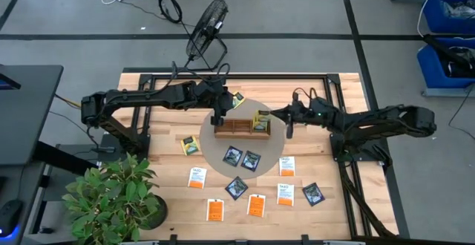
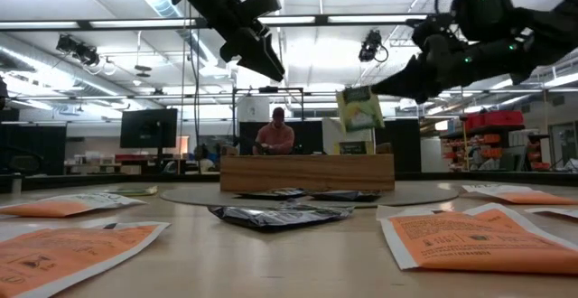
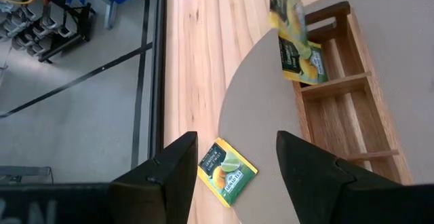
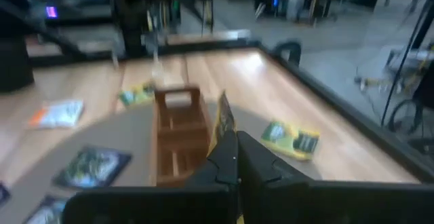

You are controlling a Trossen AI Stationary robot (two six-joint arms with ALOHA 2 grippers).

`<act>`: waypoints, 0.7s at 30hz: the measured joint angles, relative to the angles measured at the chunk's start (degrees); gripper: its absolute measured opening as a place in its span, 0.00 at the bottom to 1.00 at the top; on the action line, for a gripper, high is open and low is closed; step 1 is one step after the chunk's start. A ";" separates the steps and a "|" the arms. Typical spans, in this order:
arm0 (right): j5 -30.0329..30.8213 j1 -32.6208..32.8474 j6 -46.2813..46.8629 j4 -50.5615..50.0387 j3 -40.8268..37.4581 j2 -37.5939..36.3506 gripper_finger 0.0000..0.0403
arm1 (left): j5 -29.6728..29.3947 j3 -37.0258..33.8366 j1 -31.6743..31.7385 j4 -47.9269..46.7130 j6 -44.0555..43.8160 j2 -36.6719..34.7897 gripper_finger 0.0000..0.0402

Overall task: Pick & Place Tea
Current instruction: Put the yellow tea bag into the right section of the wooden organizer

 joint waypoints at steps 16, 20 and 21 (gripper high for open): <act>1.29 0.35 1.12 9.14 -0.69 7.26 0.00 | 0.00 0.00 0.00 0.42 -0.44 0.00 0.51; 0.75 0.35 1.26 13.56 -0.69 11.30 0.00 | 0.00 0.00 0.00 0.41 -0.47 0.00 0.51; 0.76 0.37 1.37 13.53 -0.69 11.94 0.00 | 0.00 0.00 -0.02 0.42 -0.47 0.00 0.51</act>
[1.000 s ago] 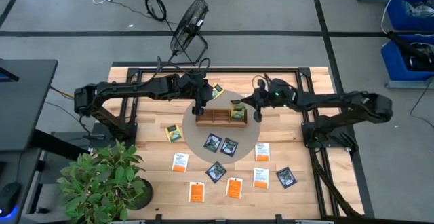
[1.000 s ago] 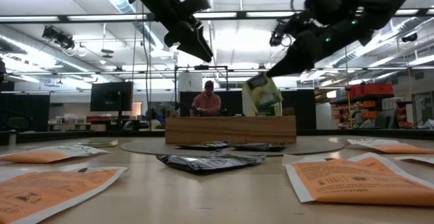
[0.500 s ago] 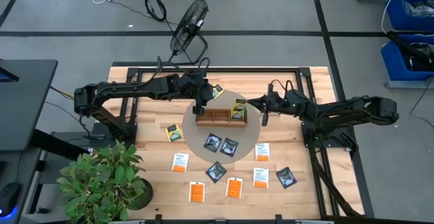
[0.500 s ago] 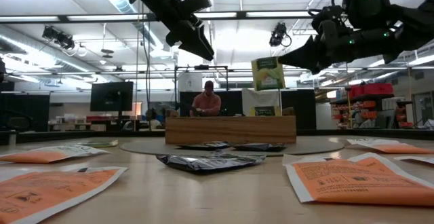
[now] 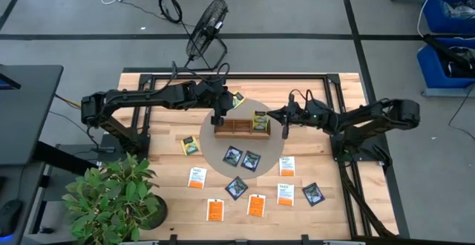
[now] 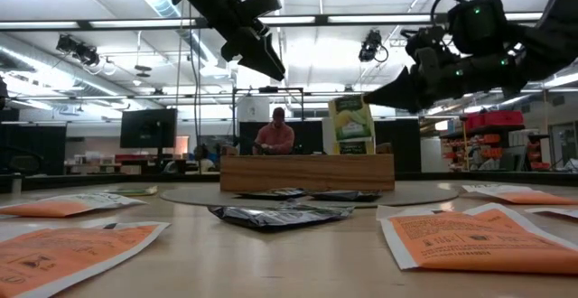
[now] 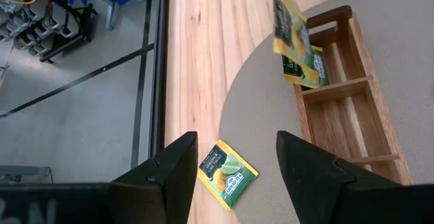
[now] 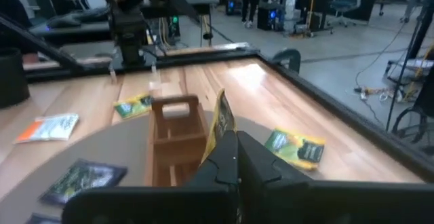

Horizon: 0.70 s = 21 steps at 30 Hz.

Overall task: Pick & Place Tea
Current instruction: Put the yellow tea bag into the right section of the wooden organizer

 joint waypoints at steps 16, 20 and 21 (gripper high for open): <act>1.31 0.00 1.67 3.98 0.00 7.72 0.00 | 0.00 0.00 -0.02 -0.02 0.00 0.00 0.51; 2.02 -0.02 1.72 3.77 0.00 8.52 0.00 | 0.00 0.00 -0.02 -0.02 0.00 0.00 0.51; 2.03 -0.01 1.71 3.81 0.00 8.52 0.00 | 0.00 0.00 -0.02 -0.04 0.00 0.00 0.51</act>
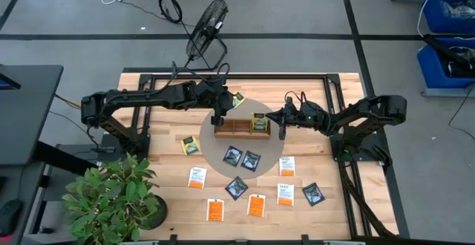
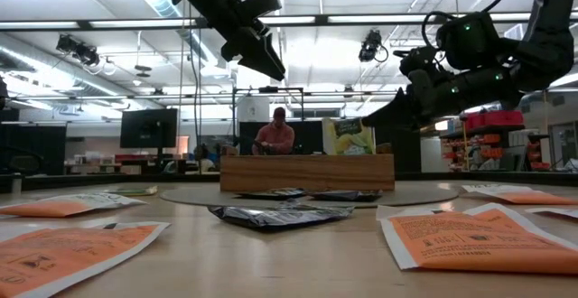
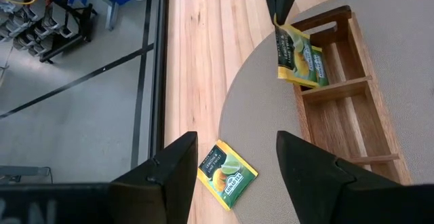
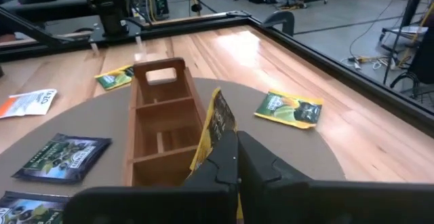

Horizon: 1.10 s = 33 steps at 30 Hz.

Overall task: Pick & Place Tea
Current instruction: Put the yellow tea bag into the right section of the wooden organizer

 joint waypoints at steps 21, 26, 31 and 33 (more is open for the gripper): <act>-0.62 0.00 0.70 -0.53 0.00 0.00 0.01 | 0.00 0.00 0.00 -0.01 0.00 0.00 0.51; -2.64 0.01 1.76 -0.42 0.00 0.00 0.03 | 0.00 0.00 0.00 -0.01 0.02 0.00 0.51; -2.64 0.01 1.86 -0.58 0.00 -0.02 0.10 | 0.00 0.00 0.00 -0.01 0.00 0.00 0.51; -1.75 0.01 1.91 -1.26 0.00 -0.02 0.14 | 0.00 0.00 -0.01 -0.01 0.00 0.00 0.51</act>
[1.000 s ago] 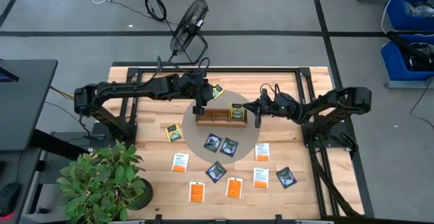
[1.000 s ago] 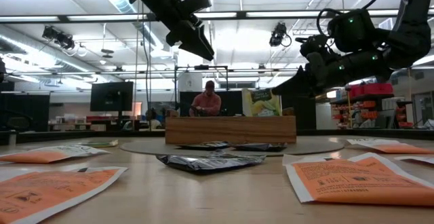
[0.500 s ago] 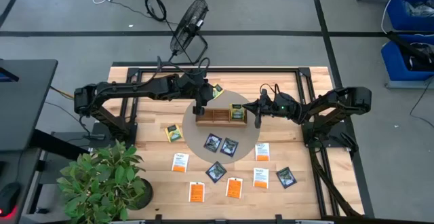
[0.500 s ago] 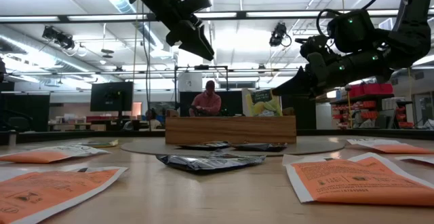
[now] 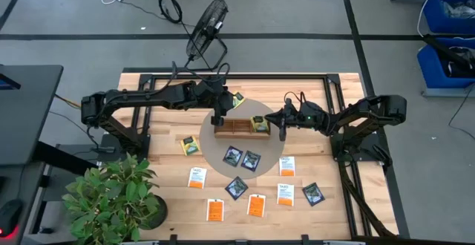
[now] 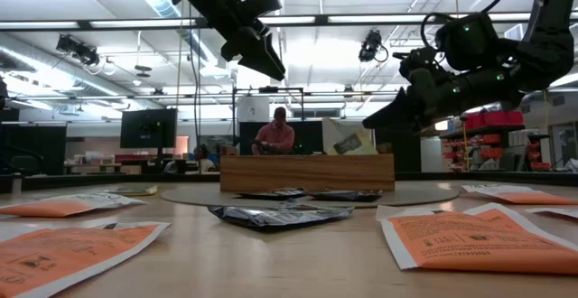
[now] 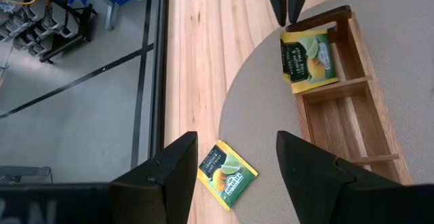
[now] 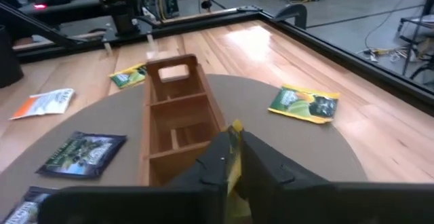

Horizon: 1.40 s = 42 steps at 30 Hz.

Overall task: Pick & Place Tea
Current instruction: Put the yellow tea bag into the right section of the wooden organizer

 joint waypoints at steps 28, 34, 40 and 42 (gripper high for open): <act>-0.36 -2.77 -4.27 -2.18 0.11 -6.16 0.31 | 6.08 0.00 2.85 -1.14 2.93 0.20 0.51; -0.37 -0.81 -6.50 -7.64 0.11 -8.68 0.31 | 14.88 0.00 8.46 1.03 4.13 0.20 0.51; -0.37 0.99 -7.50 -8.35 0.11 -9.01 0.31 | 15.76 0.13 11.76 1.53 2.67 0.20 0.51; -0.37 1.26 -7.54 -8.35 0.11 -9.01 0.31 | 15.84 1.40 12.33 0.87 1.44 0.39 0.51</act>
